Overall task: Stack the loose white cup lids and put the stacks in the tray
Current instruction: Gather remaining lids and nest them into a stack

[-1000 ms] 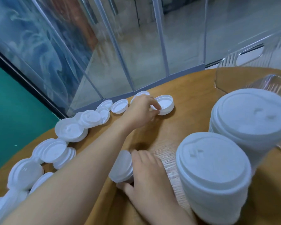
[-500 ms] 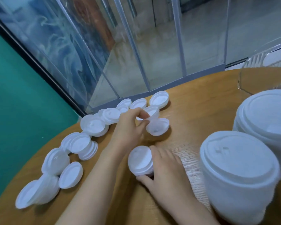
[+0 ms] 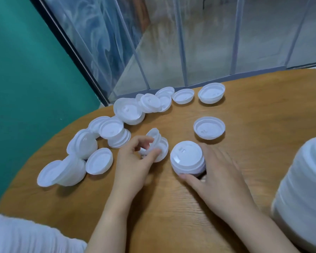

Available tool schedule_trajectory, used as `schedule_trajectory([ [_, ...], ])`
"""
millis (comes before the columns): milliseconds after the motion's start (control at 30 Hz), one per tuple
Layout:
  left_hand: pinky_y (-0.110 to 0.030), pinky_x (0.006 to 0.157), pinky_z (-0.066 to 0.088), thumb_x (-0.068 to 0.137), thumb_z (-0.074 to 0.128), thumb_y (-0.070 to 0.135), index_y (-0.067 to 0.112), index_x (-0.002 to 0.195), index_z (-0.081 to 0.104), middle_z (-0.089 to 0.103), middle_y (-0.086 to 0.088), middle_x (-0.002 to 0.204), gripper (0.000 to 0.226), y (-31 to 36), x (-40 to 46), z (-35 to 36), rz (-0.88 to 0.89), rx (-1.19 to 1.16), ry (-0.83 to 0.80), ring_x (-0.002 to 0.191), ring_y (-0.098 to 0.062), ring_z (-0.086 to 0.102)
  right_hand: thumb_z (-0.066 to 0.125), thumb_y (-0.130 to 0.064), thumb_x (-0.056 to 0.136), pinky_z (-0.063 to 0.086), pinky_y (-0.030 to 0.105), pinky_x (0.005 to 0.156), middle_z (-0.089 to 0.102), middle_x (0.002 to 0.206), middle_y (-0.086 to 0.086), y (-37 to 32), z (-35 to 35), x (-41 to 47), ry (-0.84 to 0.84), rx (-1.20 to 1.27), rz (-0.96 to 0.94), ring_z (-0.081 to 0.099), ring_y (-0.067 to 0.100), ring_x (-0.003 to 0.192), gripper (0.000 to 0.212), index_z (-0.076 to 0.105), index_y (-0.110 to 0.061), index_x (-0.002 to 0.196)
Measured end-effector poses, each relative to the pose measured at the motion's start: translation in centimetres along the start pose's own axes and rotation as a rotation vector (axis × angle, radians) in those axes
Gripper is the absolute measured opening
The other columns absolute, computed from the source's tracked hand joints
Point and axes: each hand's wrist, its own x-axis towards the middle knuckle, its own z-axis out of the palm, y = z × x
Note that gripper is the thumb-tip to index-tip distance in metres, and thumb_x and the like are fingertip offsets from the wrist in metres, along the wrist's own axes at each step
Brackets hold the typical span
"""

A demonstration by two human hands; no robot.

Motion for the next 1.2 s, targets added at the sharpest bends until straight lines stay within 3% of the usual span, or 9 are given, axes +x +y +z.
schedule_trajectory([
  [100, -0.015, 0.079, 0.047, 0.080, 0.087, 0.017, 0.026, 0.089, 0.073, 0.061, 0.014, 0.078, 0.020, -0.2, 0.6, -0.7, -0.029, -0.095, 0.027, 0.078, -0.002, 0.057, 0.071, -0.065, 0.077, 0.027, 0.026, 0.088, 0.050, 0.108, -0.025, 0.0, -0.1, 0.0, -0.014, -0.012, 0.004, 0.044, 0.007, 0.108, 0.055, 0.048, -0.041, 0.120],
  [200, -0.029, 0.089, 0.053, 0.081, 0.087, 0.021, 0.025, 0.089, 0.074, 0.071, 0.005, 0.089, 0.016, -0.2, 0.7, -1.4, -0.043, -0.182, 0.025, 0.091, -0.015, 0.066, 0.070, -0.066, 0.075, 0.030, 0.029, 0.089, 0.051, 0.110, -0.024, 0.1, -0.3, 0.1, -0.024, -0.018, 0.014, 0.045, 0.008, 0.109, 0.057, 0.049, -0.041, 0.122],
  [433, -0.020, 0.073, 0.053, 0.081, 0.083, 0.000, 0.015, 0.086, 0.071, 0.070, 0.007, 0.078, 0.020, 0.9, -1.8, -1.1, -0.036, -0.376, 0.063, 0.077, -0.009, 0.064, 0.072, -0.063, 0.073, 0.035, 0.034, 0.085, 0.055, 0.106, -0.019, -0.4, -0.4, 0.4, -0.023, -0.028, 0.009, 0.046, 0.011, 0.103, 0.056, 0.052, -0.039, 0.119],
  [567, -0.020, 0.076, 0.055, 0.074, 0.088, 0.005, 0.010, 0.093, 0.072, 0.076, -0.001, 0.083, 0.025, 1.0, -3.6, -1.6, -0.056, -0.505, 0.011, 0.079, -0.012, 0.068, 0.075, -0.061, 0.074, 0.041, 0.039, 0.089, 0.058, 0.107, -0.017, -0.3, -0.2, 0.2, 0.000, -0.026, 0.001, 0.050, 0.015, 0.107, 0.057, 0.054, -0.037, 0.122],
  [733, -0.026, 0.081, 0.058, 0.069, 0.088, 0.021, 0.028, 0.089, 0.080, 0.079, -0.008, 0.093, 0.023, 1.3, -2.5, -1.4, -0.090, -0.709, -0.040, 0.088, -0.018, 0.074, 0.078, -0.056, 0.076, 0.041, 0.040, 0.089, 0.058, 0.107, -0.015, -0.1, -0.2, 0.2, 0.006, -0.014, -0.006, 0.050, 0.015, 0.107, 0.054, 0.056, -0.036, 0.121],
  [867, -0.022, 0.076, 0.056, 0.075, 0.085, 0.012, 0.019, 0.090, 0.078, 0.079, -0.014, 0.093, 0.017, 0.8, -2.4, -0.3, -0.125, -0.703, -0.066, 0.085, -0.019, 0.075, 0.080, -0.056, 0.074, 0.040, 0.038, 0.088, 0.059, 0.105, -0.020, 0.0, -0.2, 0.1, 0.028, 0.035, -0.025, 0.049, 0.011, 0.104, 0.054, 0.057, -0.038, 0.119],
  [1000, -0.020, 0.073, 0.054, 0.079, 0.081, 0.013, 0.007, 0.095, 0.073, 0.078, -0.010, 0.086, 0.019, 0.4, -1.9, 0.9, -0.144, -0.600, -0.104, 0.079, -0.012, 0.071, 0.083, -0.054, 0.072, 0.042, 0.038, 0.090, 0.060, 0.106, -0.022, 0.3, -0.1, 0.1, 0.031, 0.044, -0.034, 0.051, 0.010, 0.104, 0.056, 0.057, -0.039, 0.119],
  [1133, -0.034, 0.075, 0.052, 0.085, 0.084, 0.016, 0.013, 0.099, 0.075, 0.074, -0.016, 0.089, 0.017, -0.2, -1.5, 1.7, -0.093, -0.430, -0.153, 0.079, -0.019, 0.064, 0.083, -0.054, 0.070, 0.044, 0.042, 0.093, 0.061, 0.106, -0.022, 0.4, -0.2, 0.2, 0.033, 0.061, -0.031, 0.052, 0.011, 0.105, 0.058, 0.058, -0.039, 0.120],
  [1200, -0.030, 0.072, 0.049, 0.086, 0.084, 0.017, 0.017, 0.102, 0.076, 0.070, -0.004, 0.082, 0.017, -0.5, -1.4, 2.0, -0.072, -0.368, -0.168, 0.075, -0.014, 0.058, 0.084, -0.053, 0.069, 0.044, 0.042, 0.094, 0.062, 0.108, -0.021, 0.4, -0.2, 0.3, 0.033, 0.056, -0.035, 0.053, 0.012, 0.106, 0.059, 0.059, -0.038, 0.121],
])
